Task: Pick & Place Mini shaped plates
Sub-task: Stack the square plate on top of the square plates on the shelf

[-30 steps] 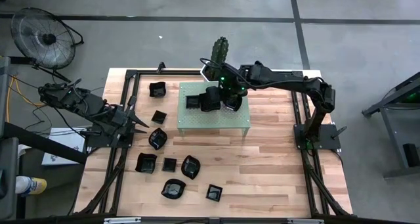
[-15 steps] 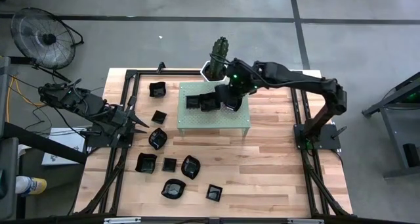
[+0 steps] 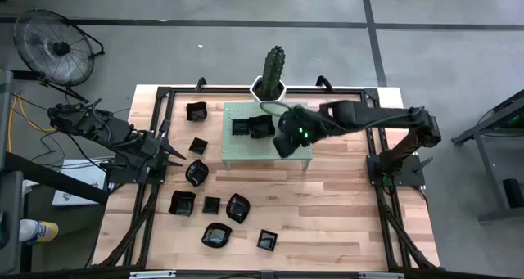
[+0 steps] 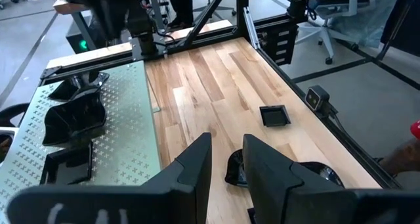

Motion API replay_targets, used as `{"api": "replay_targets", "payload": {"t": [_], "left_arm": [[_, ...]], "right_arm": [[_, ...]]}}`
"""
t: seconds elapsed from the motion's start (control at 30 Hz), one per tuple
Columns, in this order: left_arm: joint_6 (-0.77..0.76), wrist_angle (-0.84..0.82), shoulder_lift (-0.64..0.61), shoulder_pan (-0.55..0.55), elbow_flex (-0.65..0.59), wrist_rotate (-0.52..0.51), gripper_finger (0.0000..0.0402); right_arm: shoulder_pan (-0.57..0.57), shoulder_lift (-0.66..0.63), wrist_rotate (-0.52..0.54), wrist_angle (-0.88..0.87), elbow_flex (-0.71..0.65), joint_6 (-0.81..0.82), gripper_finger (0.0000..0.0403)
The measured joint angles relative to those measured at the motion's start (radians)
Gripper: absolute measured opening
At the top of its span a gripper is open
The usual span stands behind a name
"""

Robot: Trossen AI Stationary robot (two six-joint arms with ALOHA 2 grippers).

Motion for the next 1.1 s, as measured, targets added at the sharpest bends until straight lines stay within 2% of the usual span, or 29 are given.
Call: {"api": "replay_targets", "payload": {"t": [0.43,0.73,0.9,1.1], "left_arm": [[0.001,-0.003,0.000,0.000,0.000,0.000,0.0085],[0.008,-0.004,0.000,0.000,0.000,0.000,0.0085],[0.008,-0.005,0.000,0.000,0.000,0.000,0.0085],[0.008,-0.005,0.000,0.000,0.000,0.000,0.0085]], "right_arm": [[0.312,0.004,0.176,0.027,0.000,0.097,0.0130],[0.445,0.028,0.244,0.073,0.000,0.145,0.0130],[0.488,0.096,0.215,0.114,0.000,0.179,0.0130],[0.528,0.190,0.073,0.158,0.000,0.457,0.0130]]}}
